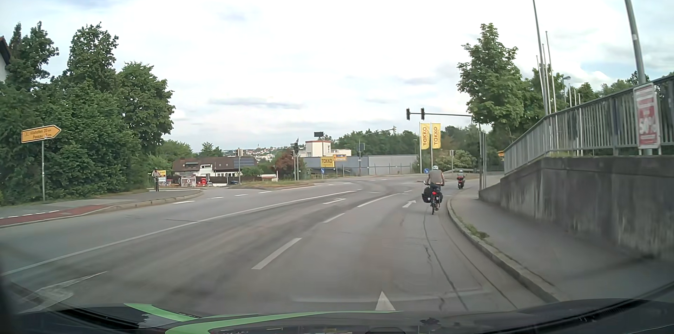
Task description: Follow the waypoints while adhering to traffic rules and regulations
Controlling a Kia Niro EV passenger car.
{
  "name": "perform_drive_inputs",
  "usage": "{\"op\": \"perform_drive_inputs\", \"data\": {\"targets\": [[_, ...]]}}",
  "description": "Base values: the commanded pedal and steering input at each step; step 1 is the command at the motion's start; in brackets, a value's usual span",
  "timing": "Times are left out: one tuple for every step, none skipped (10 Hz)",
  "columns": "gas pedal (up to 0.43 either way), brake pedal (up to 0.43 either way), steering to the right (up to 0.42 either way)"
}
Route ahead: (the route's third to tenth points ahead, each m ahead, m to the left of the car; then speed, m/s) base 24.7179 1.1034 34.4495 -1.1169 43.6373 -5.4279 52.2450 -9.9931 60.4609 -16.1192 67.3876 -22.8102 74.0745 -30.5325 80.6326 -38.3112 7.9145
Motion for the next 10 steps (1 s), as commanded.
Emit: {"op": "perform_drive_inputs", "data": {"targets": [[0.020, 0.000, 0.048], [0.020, 0.000, 0.047], [0.028, 0.000, 0.047], [0.028, 0.000, 0.047], [0.028, 0.000, 0.047], [0.028, 0.000, 0.046], [0.028, 0.000, 0.046], [0.028, 0.000, 0.046], [0.028, 0.000, 0.046], [0.028, 0.000, 0.046]]}}
